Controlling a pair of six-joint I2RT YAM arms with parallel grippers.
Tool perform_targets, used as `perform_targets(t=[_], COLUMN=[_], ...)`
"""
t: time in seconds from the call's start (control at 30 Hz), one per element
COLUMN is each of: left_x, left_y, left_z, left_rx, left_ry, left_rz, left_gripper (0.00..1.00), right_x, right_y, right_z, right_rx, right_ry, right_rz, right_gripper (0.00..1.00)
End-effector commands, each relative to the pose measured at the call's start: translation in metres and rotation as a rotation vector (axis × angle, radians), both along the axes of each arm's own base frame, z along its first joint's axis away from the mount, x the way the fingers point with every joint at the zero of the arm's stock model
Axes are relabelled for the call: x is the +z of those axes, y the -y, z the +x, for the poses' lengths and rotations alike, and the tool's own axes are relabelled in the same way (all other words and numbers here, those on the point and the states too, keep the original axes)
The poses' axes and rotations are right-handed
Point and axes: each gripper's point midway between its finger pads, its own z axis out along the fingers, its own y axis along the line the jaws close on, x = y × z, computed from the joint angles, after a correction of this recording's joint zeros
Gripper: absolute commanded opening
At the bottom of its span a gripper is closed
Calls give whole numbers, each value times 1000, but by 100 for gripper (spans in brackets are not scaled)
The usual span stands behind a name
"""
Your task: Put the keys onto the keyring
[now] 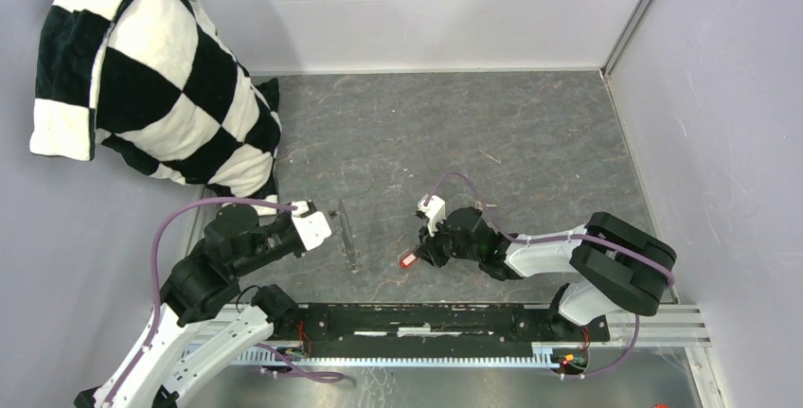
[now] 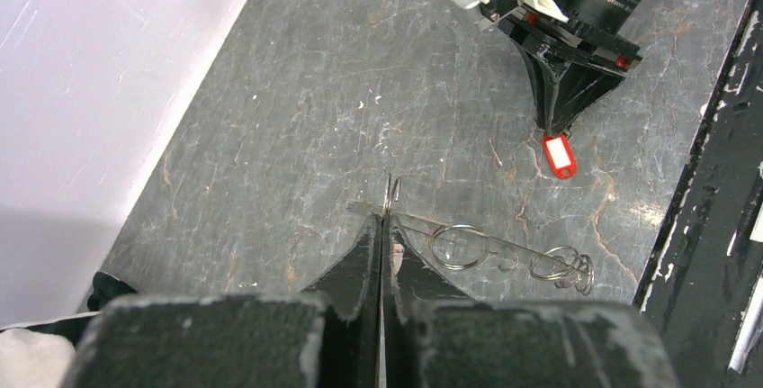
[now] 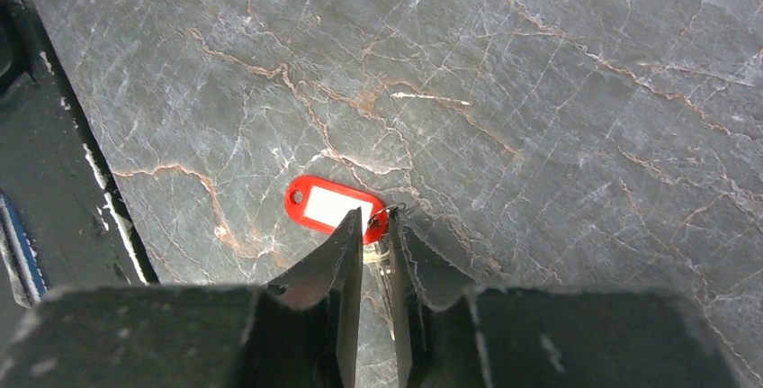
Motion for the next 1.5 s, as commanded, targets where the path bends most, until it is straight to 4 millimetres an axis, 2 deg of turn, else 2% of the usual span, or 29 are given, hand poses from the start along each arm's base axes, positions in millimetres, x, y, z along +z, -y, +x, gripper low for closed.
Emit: perform_targets(t=[0.0,0.1,0.2,0.4,0.53,0.67,0.83,1.0,1.23,1.3,1.33,1.4,1.47], left_x=[25,25,25,24,24,26,25,23,13,10,10,12,14], left_y=[2,2,2,1,1,1,1,3,12,14,15,14,13], left_z=[-2,-2,-2,-2,-2,-2,-2,-3,-8,-9,-9,-7,-6], left_rx=[-15,-15,-13,-14,-14,-11,-10,-15,-30,-37,-38,-30,-28], left_ry=[52,53,54,52,51,55,53,33,-63,-77,-77,-70,-60], left_rz=[-49,-49,-48,-47,-45,-48,-46,-55,-96,-101,-102,-103,-101], left_gripper=[2,2,2,2,2,2,2,2,2,2,2,2,2], right_x=[20,21,20,16,13,11,13,38,116,131,133,123,99], right_y=[-14,-17,-17,-14,-16,-16,-14,-19,-40,-42,-42,-33,-16], right_z=[8,7,7,7,4,4,6,7,-20,-23,-21,-7,9], right_rx=[-1,14,17,-1,3,5,2,45,253,271,258,166,38], right_ry=[48,46,43,36,32,31,48,124,249,263,266,256,226], right_rz=[68,77,71,52,43,41,35,83,277,304,297,226,117], right_gripper=[16,5,3,22,26,10,0,0,0,0,0,0,22])
